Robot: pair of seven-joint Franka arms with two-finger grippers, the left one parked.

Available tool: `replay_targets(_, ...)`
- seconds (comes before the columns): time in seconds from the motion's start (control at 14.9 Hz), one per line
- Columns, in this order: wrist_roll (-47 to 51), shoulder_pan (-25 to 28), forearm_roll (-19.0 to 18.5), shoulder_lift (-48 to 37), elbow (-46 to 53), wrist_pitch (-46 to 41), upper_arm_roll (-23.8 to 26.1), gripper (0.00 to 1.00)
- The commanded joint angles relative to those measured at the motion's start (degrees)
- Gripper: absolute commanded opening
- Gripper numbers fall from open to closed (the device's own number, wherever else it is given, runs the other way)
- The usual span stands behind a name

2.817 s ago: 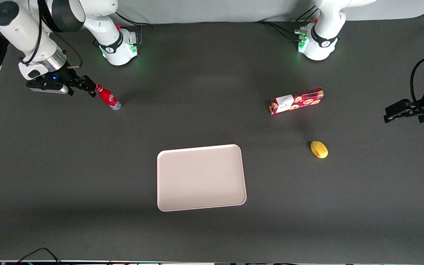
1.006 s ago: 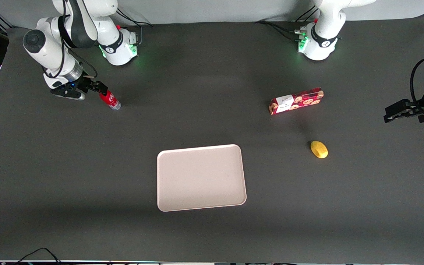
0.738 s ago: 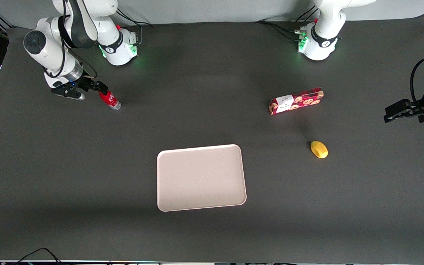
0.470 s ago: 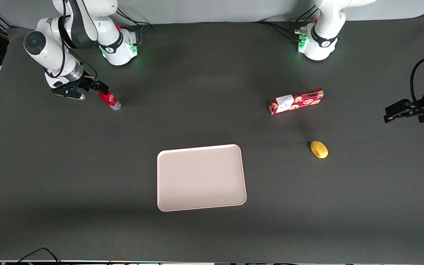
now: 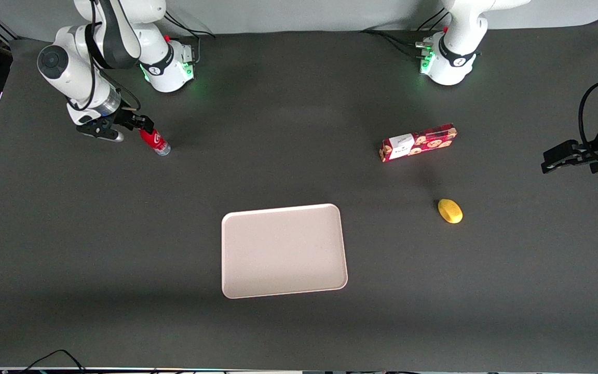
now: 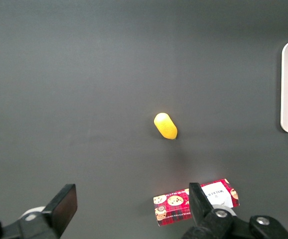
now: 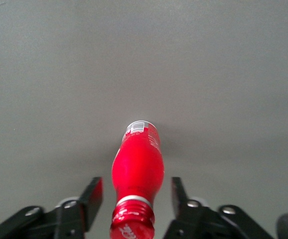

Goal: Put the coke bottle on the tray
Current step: 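Close the right gripper on the bottle neck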

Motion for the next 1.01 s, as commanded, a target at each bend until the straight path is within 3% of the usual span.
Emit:
replay_targets(0.0, 1.4, 0.4, 0.8, -2.3, -3.5, 1.6, 0.4, 0.45)
replay_targets(0.13, 1.5, 0.4, 1.1, -2.4, -3.3, 0.8, 0.4, 0.36)
replay_targets(0.2, 1.5, 0.4, 1.7, -2.4, -3.1, 0.3, 0.4, 0.26)
replay_targets(0.27, 1.5, 0.4, 1.9, -2.4, -2.8, 0.0, 0.4, 0.09)
replay_targets(0.34, 1.5, 0.4, 1.9, -2.4, -2.5, -0.5, 0.5, 0.00)
replay_targets(0.67, 1.4, 0.4, 1.9, -2.5, 1.9, -6.0, 2.9, 0.00)
replay_targets(0.94, 0.0, 0.4, 1.8, -2.4, 11.3, -14.4, 3.5, 0.00)
